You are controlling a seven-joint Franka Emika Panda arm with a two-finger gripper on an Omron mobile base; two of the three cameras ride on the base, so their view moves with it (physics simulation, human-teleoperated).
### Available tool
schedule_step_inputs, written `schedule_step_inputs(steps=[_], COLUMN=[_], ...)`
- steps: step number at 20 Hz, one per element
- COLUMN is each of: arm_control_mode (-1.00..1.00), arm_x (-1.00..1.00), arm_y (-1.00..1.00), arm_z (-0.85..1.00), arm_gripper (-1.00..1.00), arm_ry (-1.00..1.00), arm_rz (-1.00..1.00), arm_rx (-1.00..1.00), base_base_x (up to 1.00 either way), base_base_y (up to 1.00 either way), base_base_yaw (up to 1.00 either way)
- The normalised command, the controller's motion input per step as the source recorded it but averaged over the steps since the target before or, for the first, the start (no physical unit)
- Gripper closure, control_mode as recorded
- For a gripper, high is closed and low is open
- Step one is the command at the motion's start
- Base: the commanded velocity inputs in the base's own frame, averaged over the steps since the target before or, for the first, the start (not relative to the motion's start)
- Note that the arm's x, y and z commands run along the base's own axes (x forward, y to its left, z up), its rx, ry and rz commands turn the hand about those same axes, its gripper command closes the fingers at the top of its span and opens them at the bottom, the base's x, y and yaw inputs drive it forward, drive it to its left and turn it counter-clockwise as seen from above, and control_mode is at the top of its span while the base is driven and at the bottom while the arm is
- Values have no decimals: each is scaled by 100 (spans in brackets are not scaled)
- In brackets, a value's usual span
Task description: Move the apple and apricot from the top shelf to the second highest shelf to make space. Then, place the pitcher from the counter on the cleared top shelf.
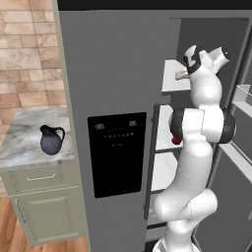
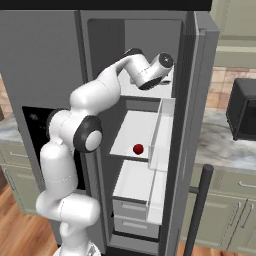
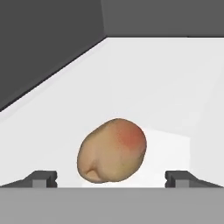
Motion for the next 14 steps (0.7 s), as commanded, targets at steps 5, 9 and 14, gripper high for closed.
schedule_step_inputs(steps=[5,9,14], arm_control_mode=[-100,-100,-100], arm_x=[45,46,40], arm_y=[0,1,6], arm_z=[-4,-10,-20], arm_gripper=[-100,-100,100], arm_ry=[0,0,4], arm_rz=[0,0,0], arm_rx=[0,0,0], base_base_x=[0,0,0], base_base_y=[0,0,0], base_base_yaw=[0,0,0])
